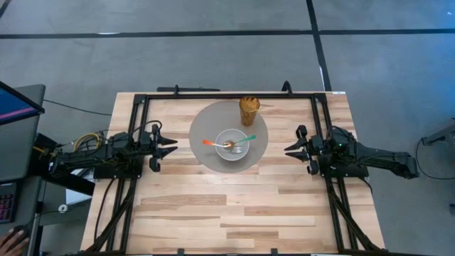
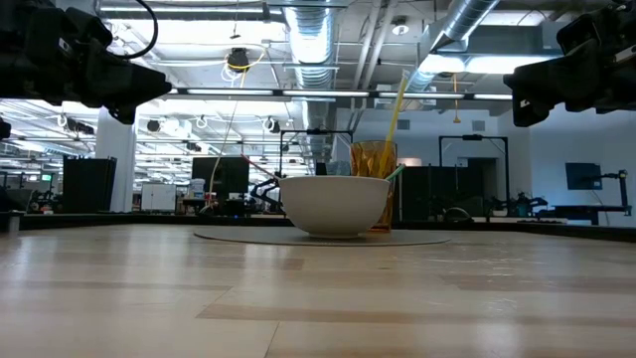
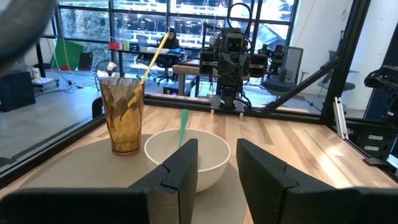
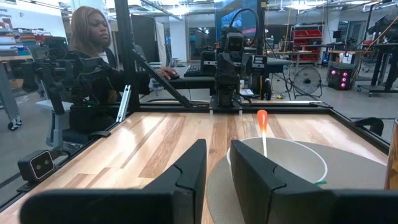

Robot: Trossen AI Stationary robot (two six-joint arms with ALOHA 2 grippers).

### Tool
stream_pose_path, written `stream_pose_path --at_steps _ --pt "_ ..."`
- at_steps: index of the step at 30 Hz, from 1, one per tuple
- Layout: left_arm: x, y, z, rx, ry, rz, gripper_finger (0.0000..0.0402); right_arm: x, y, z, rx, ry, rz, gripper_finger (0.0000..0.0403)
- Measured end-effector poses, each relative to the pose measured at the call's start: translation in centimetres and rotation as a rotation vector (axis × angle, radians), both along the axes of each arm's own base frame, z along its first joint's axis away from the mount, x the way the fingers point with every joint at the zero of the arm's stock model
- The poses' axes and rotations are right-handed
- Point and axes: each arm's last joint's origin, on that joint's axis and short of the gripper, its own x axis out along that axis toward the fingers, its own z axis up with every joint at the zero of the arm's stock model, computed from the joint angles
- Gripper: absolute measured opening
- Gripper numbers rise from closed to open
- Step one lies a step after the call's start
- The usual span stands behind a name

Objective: Pick & Place Utensil
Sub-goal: Return to Home Position

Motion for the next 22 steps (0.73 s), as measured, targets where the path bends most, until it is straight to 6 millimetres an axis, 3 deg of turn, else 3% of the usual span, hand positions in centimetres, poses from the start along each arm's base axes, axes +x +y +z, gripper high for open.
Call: stream_pose_path --at_steps 22 --pt "0.00 0.00 0.03 0.000 -0.003 0.000 0.0112 0.00 0.00 0.00 0.000 0.000 0.000 0.0067"
